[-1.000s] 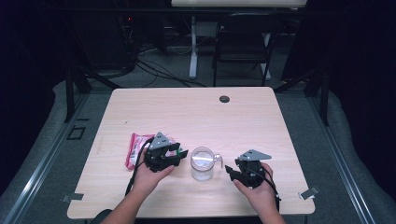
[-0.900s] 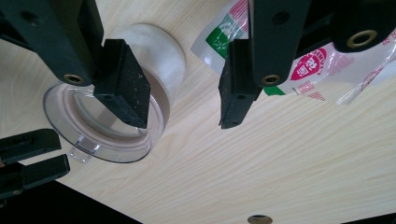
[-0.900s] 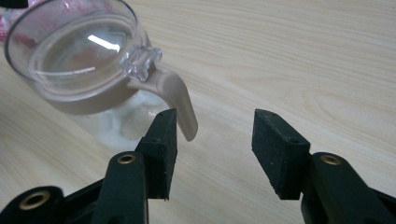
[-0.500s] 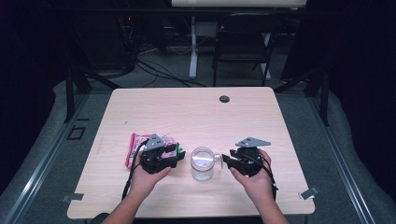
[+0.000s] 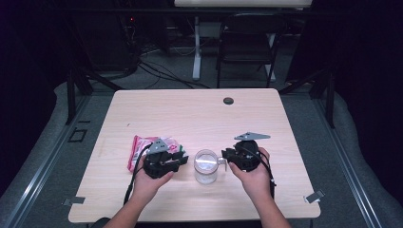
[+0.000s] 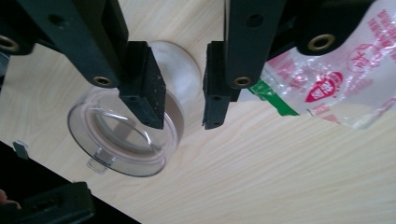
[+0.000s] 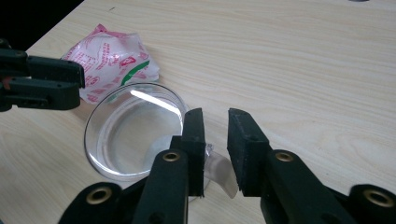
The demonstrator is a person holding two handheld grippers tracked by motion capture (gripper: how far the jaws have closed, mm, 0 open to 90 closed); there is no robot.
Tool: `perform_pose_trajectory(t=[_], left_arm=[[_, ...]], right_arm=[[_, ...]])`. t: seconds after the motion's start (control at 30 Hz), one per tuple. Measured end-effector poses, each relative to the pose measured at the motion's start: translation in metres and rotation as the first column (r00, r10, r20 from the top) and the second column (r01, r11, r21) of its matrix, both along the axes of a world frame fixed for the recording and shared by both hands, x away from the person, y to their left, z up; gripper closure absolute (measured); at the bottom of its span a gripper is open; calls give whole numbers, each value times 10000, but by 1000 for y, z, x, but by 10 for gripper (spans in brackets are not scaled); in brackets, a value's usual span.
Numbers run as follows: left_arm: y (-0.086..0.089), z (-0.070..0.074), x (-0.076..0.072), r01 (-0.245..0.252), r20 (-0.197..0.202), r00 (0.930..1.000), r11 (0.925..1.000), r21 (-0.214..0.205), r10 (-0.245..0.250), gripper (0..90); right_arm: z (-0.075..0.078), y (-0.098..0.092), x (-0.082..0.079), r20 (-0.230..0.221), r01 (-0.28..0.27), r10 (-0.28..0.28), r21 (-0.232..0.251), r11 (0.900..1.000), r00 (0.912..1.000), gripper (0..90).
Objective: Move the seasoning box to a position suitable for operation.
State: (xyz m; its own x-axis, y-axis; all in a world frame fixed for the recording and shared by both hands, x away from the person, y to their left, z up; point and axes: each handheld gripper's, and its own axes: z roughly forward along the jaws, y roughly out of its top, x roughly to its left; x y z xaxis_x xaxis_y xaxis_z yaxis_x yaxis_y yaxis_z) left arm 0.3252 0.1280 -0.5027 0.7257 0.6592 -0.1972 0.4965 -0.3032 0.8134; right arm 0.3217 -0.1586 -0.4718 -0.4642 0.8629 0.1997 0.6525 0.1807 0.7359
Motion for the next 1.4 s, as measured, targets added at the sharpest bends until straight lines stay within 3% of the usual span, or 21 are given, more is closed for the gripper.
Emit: perform_pose_trajectory(t=[0.2, 0.53, 0.93, 1.4], left_arm=[[-6, -4, -2, 462, -155, 9988, 9987, 208, -459, 770], [-17, -10, -6, 1021, -260, 9946, 9932, 566, -1007, 848], [-21, -18, -5, 1050, -477, 9938, 9897, 975, -1007, 872], [-20, -16, -7, 1219, -427, 9920, 9893, 797, -1188, 900]], right_arm=[[-3, 2, 0, -64, 85, -85, -10, 10000, 9999, 816], [-11, 3, -1, -303, 103, -103, 3, 9999, 9995, 810], [-13, 1, -2, -320, 5, 5, 296, 9996, 9995, 813], [-15, 2, -3, -291, -37, 49, 418, 9991, 9996, 812]])
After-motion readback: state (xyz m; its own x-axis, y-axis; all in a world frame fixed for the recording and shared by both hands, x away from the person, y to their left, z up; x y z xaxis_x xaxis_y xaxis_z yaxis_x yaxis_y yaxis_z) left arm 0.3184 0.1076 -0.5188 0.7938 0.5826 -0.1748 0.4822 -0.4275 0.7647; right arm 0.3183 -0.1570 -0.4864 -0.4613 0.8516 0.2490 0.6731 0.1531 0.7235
